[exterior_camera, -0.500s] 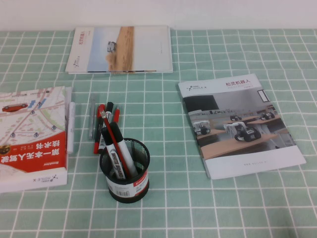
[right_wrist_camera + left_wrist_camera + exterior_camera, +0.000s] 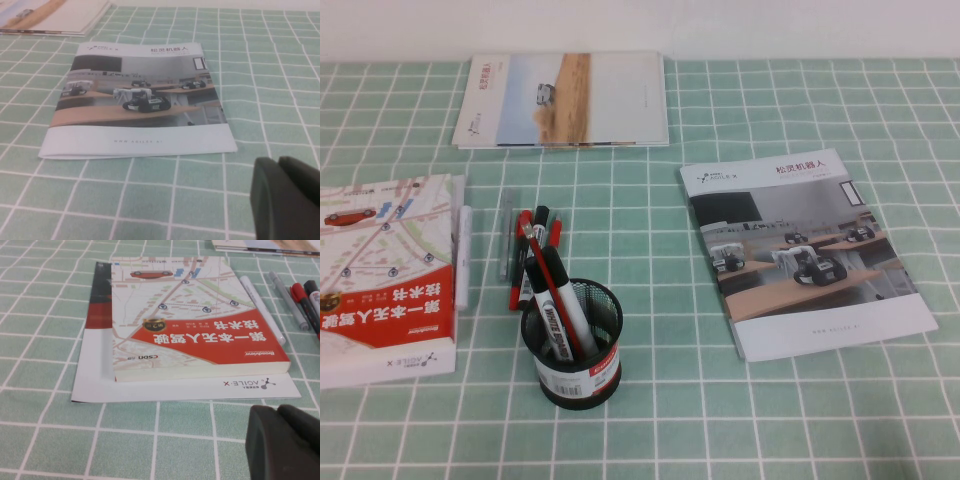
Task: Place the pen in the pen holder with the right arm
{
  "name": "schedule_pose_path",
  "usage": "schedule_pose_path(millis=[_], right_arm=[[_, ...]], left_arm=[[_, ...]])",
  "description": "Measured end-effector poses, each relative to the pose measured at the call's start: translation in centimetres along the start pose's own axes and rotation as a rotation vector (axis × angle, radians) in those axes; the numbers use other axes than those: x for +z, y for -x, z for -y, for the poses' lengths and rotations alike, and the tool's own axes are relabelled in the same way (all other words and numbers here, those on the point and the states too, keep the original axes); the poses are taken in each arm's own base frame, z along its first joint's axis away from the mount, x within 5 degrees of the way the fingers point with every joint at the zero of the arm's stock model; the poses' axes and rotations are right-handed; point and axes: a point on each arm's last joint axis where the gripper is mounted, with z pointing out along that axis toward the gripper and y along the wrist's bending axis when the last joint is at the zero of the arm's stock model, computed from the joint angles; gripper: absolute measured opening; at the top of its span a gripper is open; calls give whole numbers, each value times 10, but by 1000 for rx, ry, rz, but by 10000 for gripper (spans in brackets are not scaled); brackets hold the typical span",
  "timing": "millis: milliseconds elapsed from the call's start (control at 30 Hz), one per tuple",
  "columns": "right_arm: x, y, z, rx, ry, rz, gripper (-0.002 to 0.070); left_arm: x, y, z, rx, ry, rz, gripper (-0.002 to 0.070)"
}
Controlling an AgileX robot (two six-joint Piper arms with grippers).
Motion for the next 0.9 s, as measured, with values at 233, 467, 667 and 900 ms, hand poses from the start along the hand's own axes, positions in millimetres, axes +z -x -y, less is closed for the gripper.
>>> schedule_pose_path(millis=[233, 467, 667, 900], right_arm=[[0, 4, -2, 82, 19, 43, -15], [-1, 14, -3, 331, 61, 148, -17], [-2, 19, -2, 495, 79, 200, -19], [-3, 21, -4, 600, 109, 192, -19]], left_arm=[[0, 0, 0, 0, 0, 0, -4], [0, 0, 0, 0, 0, 0, -4], [0, 0, 0, 0, 0, 0, -4], [0, 0, 0, 0, 0, 0, -4]])
